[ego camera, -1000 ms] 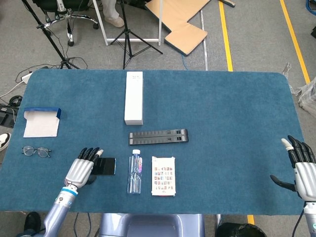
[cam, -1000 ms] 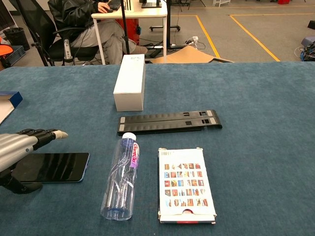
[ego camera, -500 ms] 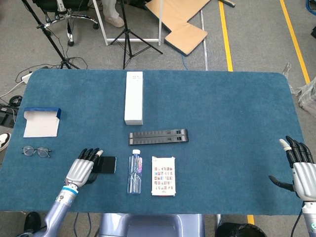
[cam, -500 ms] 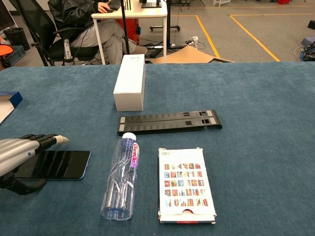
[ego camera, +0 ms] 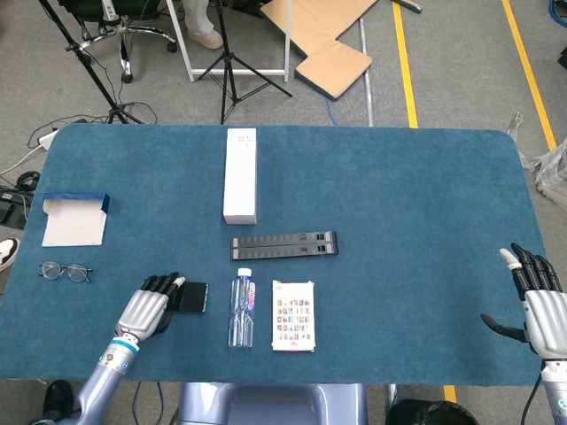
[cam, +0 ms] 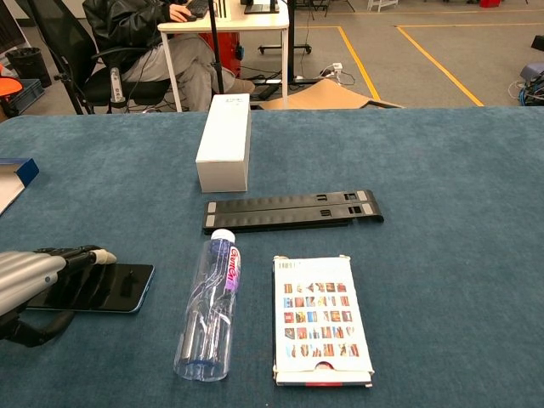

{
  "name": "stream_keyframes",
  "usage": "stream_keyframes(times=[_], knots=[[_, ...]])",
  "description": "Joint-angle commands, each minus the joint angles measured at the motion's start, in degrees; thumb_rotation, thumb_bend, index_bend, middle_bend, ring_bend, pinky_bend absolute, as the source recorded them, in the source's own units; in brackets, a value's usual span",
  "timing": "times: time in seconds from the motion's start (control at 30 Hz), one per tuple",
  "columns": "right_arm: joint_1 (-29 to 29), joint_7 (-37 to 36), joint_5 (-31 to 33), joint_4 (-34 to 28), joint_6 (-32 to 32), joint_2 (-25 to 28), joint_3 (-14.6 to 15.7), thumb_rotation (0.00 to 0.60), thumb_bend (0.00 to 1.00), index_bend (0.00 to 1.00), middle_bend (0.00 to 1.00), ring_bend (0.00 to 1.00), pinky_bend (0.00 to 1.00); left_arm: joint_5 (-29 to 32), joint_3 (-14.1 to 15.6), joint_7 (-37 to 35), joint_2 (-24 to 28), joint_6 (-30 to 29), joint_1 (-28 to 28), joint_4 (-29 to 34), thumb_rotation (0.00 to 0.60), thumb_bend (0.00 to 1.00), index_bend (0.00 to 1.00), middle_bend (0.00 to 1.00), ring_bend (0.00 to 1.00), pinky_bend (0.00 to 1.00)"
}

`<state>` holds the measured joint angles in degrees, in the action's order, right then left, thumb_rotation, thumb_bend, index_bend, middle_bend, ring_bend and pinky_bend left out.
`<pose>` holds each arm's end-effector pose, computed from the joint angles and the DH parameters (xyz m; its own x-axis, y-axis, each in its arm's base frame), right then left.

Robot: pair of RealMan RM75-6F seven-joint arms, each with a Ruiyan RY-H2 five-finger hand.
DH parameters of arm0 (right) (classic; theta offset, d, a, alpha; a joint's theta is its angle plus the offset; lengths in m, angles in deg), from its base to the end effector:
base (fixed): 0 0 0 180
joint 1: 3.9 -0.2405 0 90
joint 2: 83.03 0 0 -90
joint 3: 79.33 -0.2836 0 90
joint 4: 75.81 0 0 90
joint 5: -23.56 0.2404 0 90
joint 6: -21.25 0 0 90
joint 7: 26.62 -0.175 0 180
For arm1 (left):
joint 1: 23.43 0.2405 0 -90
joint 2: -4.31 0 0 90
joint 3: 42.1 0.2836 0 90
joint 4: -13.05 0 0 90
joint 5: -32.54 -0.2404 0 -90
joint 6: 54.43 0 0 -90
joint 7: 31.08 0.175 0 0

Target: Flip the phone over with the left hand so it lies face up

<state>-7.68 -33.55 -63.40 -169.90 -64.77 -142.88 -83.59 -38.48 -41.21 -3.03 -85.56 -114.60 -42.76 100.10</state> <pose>-0.3442 -0.2158 0.1719 0.3231 0.0319 0.9458 -0.9460 -0.0157 0.3237 -0.2849 0.2467 -0.0854 0.5151 0.4336 0.7394 0.8568 -0.2383 -0.4572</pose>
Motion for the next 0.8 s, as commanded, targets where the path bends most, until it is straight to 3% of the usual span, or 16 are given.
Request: stream_keyframes(times=[0.03,0.23,0.43,0.53,0.63,0.8], knots=[[-0.01,0.02,-0.01,0.01,0.02,-0.02,0.01,0.6,0.0,0.05,0.0,0.0,0.0,1.9,1.25,3.06,3.49,0.11,0.13,5.51,0.6,0.84,0.2,0.07,0.12,0.14],[-0.03,0.04,-0.07,-0.02,0.1,0.0,0.09,0.6,0.0,0.05,0.0,0.0,0.0,5.92,1.81,6.26,8.46,0.84,-0.64,13.5,0.6,0.86,0.2,0.1,0.15,0.14],[-0.13,0.08,-0.08,-0.05,0.33,0.02,0.16,0.6,0.0,0.05,0.0,0.0,0.0,12.61,1.0,8.41,12.19,4.22,-3.8,19.01,0.6,0.91,0.2,0.1,0.11,0.14],[-0.18,0.12,0.0,-0.01,0.48,0.02,0.18,0.6,0.0,0.05,0.0,0.0,0.0,18.43,-0.78,4.14,14.07,9.66,-6.23,21.4,0.6,0.91,0.2,0.1,0.11,0.14],[-0.22,0.15,0.05,0.01,0.62,-0.02,0.22,0.6,0.0,0.05,0.0,0.0,0.0,19.46,-2.13,0.56,15.23,12.66,-7.95,20.72,0.6,0.92,0.2,0.1,0.11,0.14],[-0.35,0.46,0.12,0.04,0.98,-0.16,0.32,0.6,0.0,0.05,0.0,0.0,0.0,16.25,-4.56,-4.26,12.77,10.41,-8.25,16.2,0.6,0.91,0.2,0.06,0.07,0.13]])
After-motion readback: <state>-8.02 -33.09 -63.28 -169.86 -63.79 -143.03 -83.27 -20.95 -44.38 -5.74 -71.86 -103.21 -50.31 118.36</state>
